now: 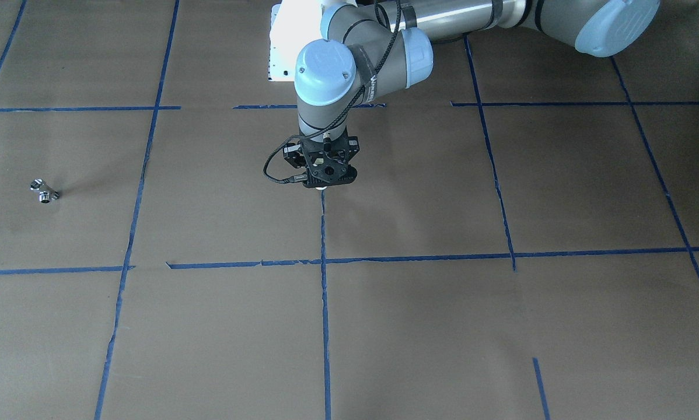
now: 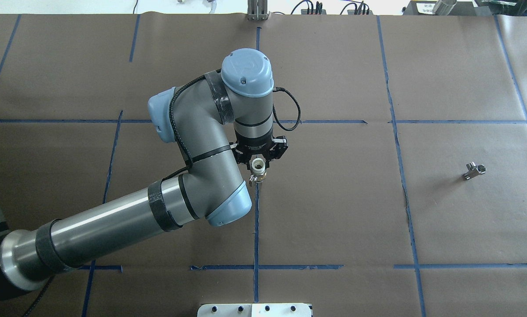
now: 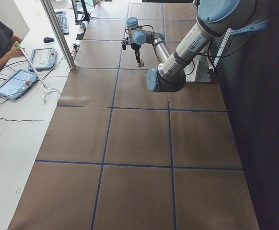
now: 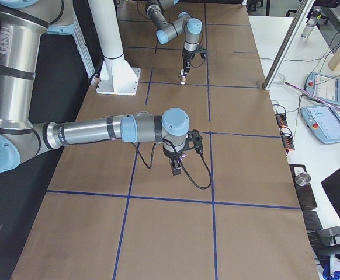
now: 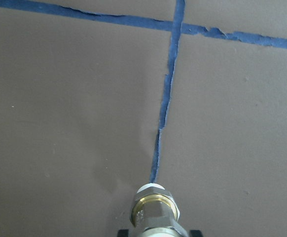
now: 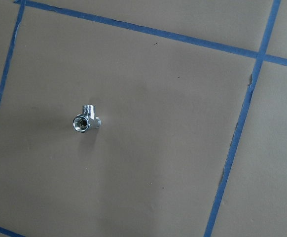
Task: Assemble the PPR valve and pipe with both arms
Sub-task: 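Carry the valve with the left gripper to the table center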
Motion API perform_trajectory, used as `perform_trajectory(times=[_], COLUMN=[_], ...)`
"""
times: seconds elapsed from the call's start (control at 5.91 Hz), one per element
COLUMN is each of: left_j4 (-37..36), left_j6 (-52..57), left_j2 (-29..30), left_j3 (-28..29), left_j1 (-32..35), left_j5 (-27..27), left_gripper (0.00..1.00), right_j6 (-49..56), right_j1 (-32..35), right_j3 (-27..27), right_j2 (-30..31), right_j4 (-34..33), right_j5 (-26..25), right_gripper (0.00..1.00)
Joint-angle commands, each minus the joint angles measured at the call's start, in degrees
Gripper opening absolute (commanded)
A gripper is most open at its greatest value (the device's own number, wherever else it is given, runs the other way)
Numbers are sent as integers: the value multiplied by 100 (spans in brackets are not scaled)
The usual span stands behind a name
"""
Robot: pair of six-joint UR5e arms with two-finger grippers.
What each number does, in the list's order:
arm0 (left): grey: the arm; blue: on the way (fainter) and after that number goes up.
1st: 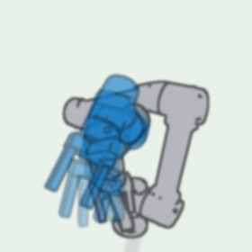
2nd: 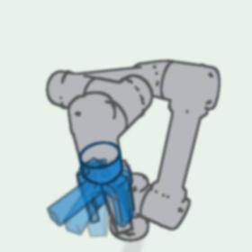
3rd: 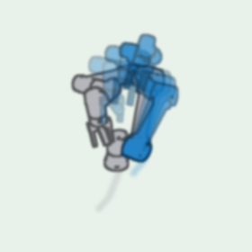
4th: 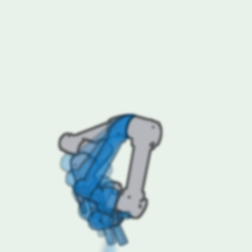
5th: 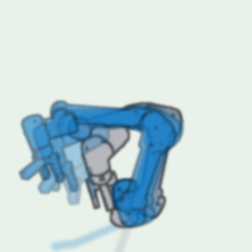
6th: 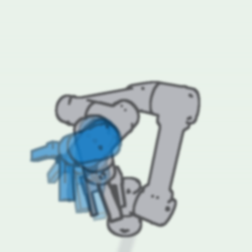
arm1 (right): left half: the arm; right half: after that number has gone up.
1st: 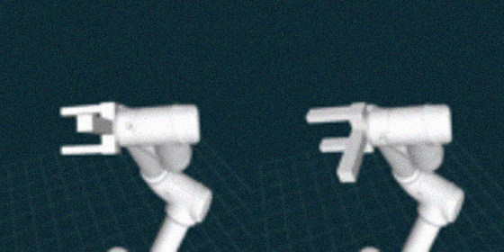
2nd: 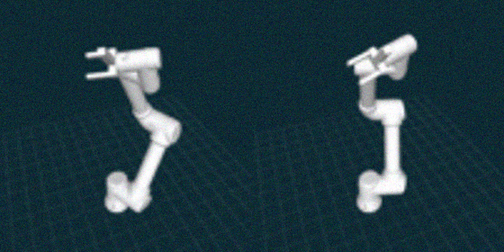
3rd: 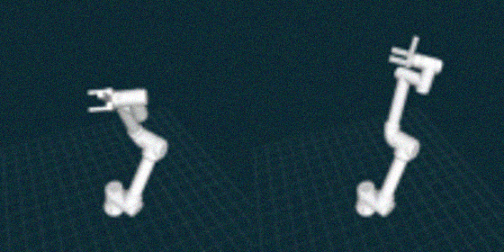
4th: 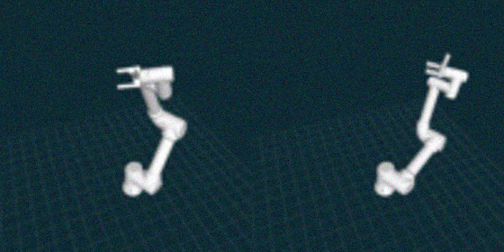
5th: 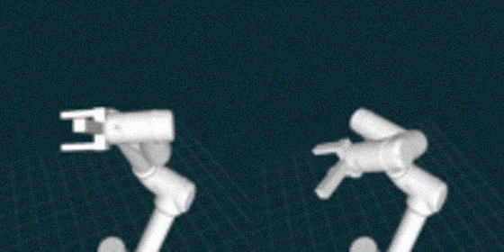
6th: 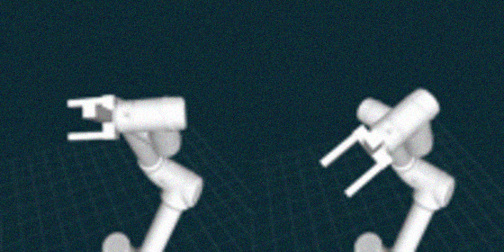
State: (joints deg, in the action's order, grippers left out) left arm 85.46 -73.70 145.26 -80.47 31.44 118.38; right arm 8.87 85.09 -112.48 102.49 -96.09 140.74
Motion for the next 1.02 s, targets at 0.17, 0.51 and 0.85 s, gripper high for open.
perform_trajectory(times=[0.17,0.51,0.85], left_j4=[85,146,226], left_j6=[5,31,31], left_j2=[2,2,-24], left_j3=[101,101,101], left_j1=[-51,-51,-51], left_j5=[-26,-26,-34], left_gripper=[3,6,13], right_j6=[-17,-17,-34], right_j1=[-1,-1,-1], right_j3=[24,24,24], right_j2=[-1,-1,8], right_j4=[-6,-6,-23], right_j5=[-20,-12,6], right_gripper=[100,100,100])
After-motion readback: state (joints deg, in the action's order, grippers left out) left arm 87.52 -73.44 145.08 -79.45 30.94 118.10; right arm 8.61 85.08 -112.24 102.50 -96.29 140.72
